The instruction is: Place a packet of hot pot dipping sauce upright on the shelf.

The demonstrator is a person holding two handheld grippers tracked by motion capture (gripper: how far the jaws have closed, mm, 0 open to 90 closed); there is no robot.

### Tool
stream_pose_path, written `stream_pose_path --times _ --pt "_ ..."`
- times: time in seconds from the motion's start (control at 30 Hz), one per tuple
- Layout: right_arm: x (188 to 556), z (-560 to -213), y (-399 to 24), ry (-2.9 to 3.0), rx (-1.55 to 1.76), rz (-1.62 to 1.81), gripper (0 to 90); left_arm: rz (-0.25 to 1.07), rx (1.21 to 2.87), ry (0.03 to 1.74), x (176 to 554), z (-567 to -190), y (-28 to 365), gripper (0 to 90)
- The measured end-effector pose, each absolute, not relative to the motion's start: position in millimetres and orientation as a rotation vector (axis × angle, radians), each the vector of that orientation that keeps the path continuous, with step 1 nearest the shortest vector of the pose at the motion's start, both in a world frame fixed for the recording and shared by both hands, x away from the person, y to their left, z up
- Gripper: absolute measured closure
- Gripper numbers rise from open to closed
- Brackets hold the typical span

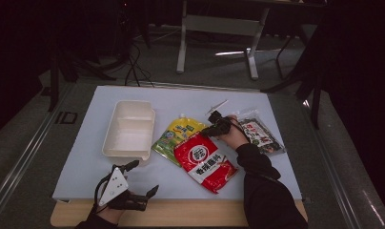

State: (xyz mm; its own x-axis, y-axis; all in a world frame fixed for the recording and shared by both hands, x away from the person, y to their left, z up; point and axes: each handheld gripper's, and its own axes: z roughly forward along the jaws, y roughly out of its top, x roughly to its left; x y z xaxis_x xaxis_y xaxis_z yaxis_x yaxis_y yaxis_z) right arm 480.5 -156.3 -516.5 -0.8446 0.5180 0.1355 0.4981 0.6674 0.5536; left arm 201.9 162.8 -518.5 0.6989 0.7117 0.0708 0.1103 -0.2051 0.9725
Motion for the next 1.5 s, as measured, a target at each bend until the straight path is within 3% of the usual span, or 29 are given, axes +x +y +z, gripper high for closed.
stream_pose_path --times 0.4,1.5 --pt "467.3 -498.0 -169.2 2.773 0.817 0.931 87.8 0.63 1.718 0.663 201.8 -518.7 161.9 2.2" --pt "389.5 -411.4 -223.5 2.594 0.664 1.23 89.9 0.628 1.757 0.618 199.7 -515.0 146.2 2.2"
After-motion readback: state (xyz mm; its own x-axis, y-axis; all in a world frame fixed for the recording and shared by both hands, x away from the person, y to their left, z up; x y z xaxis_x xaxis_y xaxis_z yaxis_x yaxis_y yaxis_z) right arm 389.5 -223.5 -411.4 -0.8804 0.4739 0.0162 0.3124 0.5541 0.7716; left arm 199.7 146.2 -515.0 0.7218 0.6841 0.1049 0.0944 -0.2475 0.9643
